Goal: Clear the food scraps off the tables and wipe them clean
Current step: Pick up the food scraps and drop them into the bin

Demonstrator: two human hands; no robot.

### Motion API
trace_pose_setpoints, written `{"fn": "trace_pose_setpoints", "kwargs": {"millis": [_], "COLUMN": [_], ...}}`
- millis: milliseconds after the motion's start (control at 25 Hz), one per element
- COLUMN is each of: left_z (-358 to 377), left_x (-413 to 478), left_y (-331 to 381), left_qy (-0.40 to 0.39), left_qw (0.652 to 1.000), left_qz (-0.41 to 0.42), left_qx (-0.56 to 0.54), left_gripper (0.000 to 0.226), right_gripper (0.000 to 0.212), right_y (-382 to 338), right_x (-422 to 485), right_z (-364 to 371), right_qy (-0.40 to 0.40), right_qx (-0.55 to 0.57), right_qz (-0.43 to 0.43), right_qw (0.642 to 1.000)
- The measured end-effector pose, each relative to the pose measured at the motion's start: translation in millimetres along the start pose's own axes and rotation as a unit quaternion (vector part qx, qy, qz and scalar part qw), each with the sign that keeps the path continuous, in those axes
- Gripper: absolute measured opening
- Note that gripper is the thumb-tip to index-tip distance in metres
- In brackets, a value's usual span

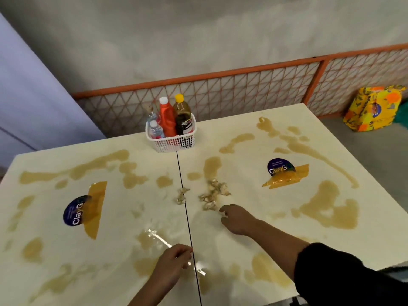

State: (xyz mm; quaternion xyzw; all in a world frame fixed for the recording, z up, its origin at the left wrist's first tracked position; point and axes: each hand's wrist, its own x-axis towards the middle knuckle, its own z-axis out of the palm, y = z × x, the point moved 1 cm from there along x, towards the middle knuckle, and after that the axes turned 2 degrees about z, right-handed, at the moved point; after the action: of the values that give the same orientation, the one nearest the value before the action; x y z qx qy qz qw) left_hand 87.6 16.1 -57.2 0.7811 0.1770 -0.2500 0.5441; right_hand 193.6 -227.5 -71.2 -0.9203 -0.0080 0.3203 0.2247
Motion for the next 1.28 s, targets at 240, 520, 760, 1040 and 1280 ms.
{"fn": "trace_pose_setpoints", "kwargs": {"millis": [240, 520, 760, 1040, 1280], "left_z": [-7, -12, -25, -18, -3], "left_x": [24, 58, 128, 198, 177], "left_y": [-1, 13, 34, 51, 66], "left_qy": [0.015, 0.004, 0.129, 0.158, 0.182], "left_qw": [1.000, 0.996, 0.964, 0.920, 0.967], "left_qz": [-0.011, 0.014, 0.074, 0.088, 0.066], "left_qx": [0.005, 0.086, 0.220, 0.347, 0.164], "left_gripper": [0.014, 0.013, 0.009, 0.029, 0.021], "right_gripper": [0.053, 0.036, 0.021, 0.032, 0.026], "right_y": [-20, -19, -7, 26, 65], "right_x": [45, 39, -12, -72, -111], "right_z": [17, 26, 25, 31, 28], "right_qy": [-0.042, 0.046, 0.111, -0.008, 0.018], "right_qx": [-0.152, -0.042, 0.192, 0.610, 0.699], "right_qz": [-0.006, -0.016, 0.025, 0.097, 0.140], "right_qw": [0.987, 0.998, 0.975, 0.786, 0.702]}}
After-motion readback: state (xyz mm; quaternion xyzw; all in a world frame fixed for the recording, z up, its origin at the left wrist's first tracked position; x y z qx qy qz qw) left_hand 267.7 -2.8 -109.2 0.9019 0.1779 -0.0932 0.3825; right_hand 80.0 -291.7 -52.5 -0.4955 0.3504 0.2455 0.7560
